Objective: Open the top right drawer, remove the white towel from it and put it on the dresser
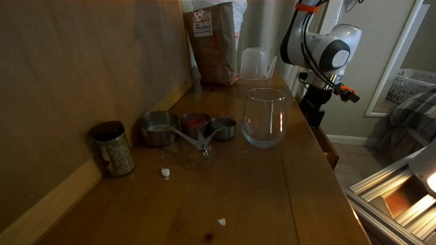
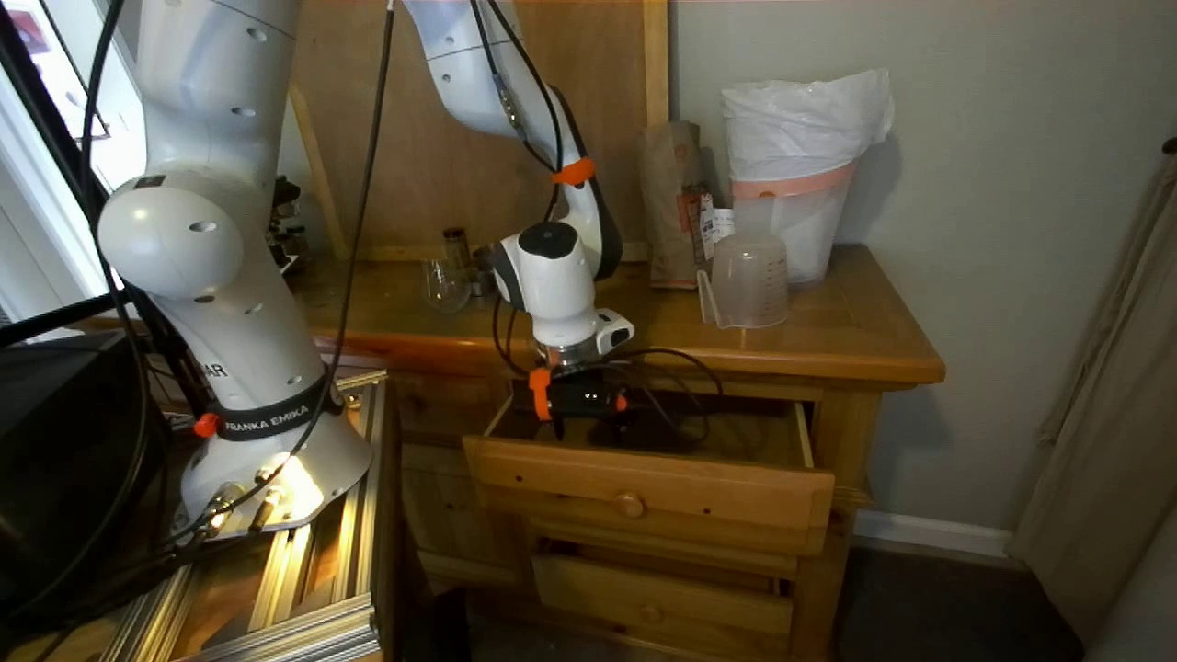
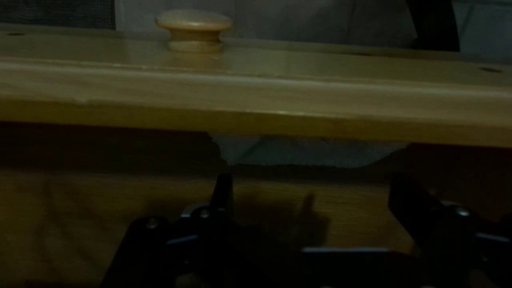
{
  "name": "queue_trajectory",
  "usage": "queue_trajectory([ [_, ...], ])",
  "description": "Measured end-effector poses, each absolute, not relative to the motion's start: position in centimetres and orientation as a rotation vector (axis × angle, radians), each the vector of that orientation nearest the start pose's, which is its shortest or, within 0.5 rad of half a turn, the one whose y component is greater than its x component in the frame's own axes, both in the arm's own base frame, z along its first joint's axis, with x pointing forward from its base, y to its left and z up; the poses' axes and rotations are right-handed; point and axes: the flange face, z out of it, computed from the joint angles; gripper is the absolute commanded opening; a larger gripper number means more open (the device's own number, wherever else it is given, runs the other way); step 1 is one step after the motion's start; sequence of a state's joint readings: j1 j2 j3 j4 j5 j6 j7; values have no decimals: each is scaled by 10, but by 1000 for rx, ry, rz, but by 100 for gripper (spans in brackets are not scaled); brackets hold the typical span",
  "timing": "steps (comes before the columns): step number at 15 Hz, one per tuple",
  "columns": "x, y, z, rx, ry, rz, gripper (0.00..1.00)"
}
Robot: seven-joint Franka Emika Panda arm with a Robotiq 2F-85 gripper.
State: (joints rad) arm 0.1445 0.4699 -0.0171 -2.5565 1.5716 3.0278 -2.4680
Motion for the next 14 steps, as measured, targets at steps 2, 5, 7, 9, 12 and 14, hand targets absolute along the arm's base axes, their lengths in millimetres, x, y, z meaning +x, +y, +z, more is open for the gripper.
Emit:
queue_trajectory([
  [2,364,-31,84,-2675,-1517,-210,100],
  [5,365,-31,75,-2672,-1515,-193,100],
  [7,366,-30,70,-2671,-1514,-182,100],
  [9,367,-30,65,-2669,-1515,-174,100],
  [12,371,-30,58,-2665,-1520,-168,100],
  [14,374,-30,54,-2658,-1532,-166,100],
])
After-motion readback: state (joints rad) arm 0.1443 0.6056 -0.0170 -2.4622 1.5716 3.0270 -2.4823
